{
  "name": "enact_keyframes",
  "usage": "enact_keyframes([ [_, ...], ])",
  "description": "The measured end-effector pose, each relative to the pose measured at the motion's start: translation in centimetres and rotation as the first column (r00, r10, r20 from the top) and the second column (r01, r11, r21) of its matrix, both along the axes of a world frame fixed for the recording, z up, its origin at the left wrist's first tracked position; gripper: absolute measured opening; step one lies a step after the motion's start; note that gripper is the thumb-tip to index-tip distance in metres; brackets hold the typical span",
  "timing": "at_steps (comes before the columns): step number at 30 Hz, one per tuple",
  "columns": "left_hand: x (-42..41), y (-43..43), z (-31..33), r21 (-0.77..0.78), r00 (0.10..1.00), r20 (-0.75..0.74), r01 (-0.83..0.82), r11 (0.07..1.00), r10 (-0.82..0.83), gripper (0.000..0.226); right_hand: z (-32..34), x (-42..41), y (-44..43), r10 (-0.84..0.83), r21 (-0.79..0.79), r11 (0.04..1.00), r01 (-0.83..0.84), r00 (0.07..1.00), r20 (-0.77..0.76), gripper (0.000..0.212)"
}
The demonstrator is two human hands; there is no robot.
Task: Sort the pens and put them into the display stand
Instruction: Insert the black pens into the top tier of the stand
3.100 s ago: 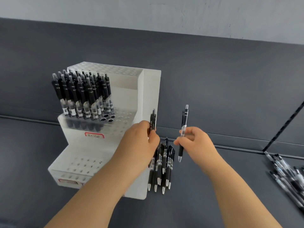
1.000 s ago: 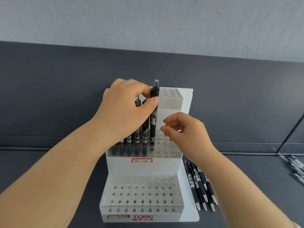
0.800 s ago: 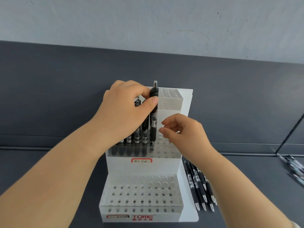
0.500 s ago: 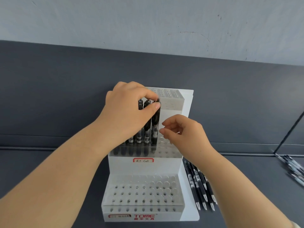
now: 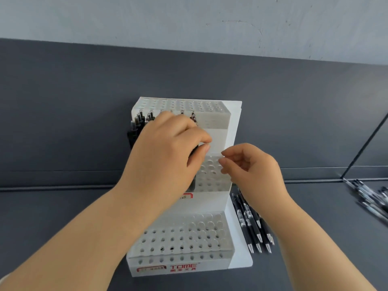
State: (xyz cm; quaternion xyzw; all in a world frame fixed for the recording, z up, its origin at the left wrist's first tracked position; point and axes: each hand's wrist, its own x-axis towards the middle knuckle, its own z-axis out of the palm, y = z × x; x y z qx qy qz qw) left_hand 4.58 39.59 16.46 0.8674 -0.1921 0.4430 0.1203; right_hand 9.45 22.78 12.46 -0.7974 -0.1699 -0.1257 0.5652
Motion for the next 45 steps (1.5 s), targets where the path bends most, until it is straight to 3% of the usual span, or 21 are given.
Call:
enact_keyframes([
  [3,-0.2,-1.8,-1.9,0.041,0.995,-0.053,0.087,0.995,-0.084,0.013,-1.2,-0.4,-2.1,-0.087,0.072,0.994,0.088,0.996,-0.019,0.015],
  [5,-0.2,-3.4,-3.3,0.057,0.986,-0.116,0.125,0.990,-0.118,0.014,-2.5,-0.3,-3.9,-0.136,0.031,0.990,0.138,0.989,-0.061,0.015],
  [9,0.3,-7.0,-5.8,0.040,0.962,-0.241,0.140,0.989,-0.126,0.022,-6.0,1.1,-8.1,-0.254,-0.277,0.941,0.194,0.947,-0.197,0.004],
  [11,0.5,-8.6,-7.2,0.065,0.952,-0.290,0.118,0.991,-0.095,0.008,-8.0,1.9,-9.9,-0.279,-0.467,0.875,0.125,0.920,-0.277,0.006],
  [13,1.0,-10.1,-8.9,0.077,0.920,-0.392,0.070,0.995,-0.034,0.019,-9.5,2.6,-11.0,-0.272,-0.582,0.813,0.024,0.899,-0.342,0.014],
  [16,1.3,-12.6,-10.3,0.129,0.823,-0.563,0.005,0.992,0.069,0.031,-10.7,3.6,-11.7,-0.233,-0.636,0.765,-0.102,0.877,-0.421,0.032],
  [18,1.3,-14.6,-11.0,0.206,0.729,-0.662,-0.046,0.977,0.174,0.025,-10.7,4.2,-11.9,-0.190,-0.673,0.712,-0.197,0.869,-0.456,0.042],
  [21,1.7,-16.7,-13.0,0.193,0.631,-0.733,-0.164,0.967,0.253,0.032,-10.5,5.3,-12.0,-0.124,-0.688,0.649,-0.325,0.846,-0.518,0.044],
  [24,2.5,-17.8,-14.5,0.145,0.573,-0.763,-0.298,0.943,0.299,0.024,-10.1,6.2,-12.2,-0.076,-0.693,0.591,-0.414,0.826,-0.558,0.044],
  [28,3.5,-18.9,-16.3,0.088,0.534,-0.771,-0.448,0.890,0.346,0.021,-9.5,6.5,-12.6,0.014,-0.670,0.563,-0.484,0.816,-0.578,0.045],
  [34,4.6,-19.7,-17.1,-0.037,0.507,-0.796,-0.586,0.810,0.330,0.026,-10.1,6.7,-12.1,0.108,-0.704,0.441,-0.556,0.812,-0.574,0.041],
  [36,5.1,-19.9,-16.9,-0.034,0.473,-0.817,-0.612,0.790,0.331,0.025,-9.6,6.7,-12.3,0.109,-0.684,0.439,-0.583,0.790,-0.603,0.043],
  [41,6.4,-20.1,-16.5,0.004,0.393,-0.849,-0.662,0.749,0.352,0.017,-9.0,6.8,-12.7,0.070,-0.574,0.548,-0.608,0.718,-0.693,0.035],
  [45,7.1,-19.7,-16.4,0.049,0.349,-0.862,-0.663,0.747,0.366,0.025,-9.5,7.0,-12.3,0.084,-0.644,0.486,-0.591,0.765,-0.639,0.036],
])
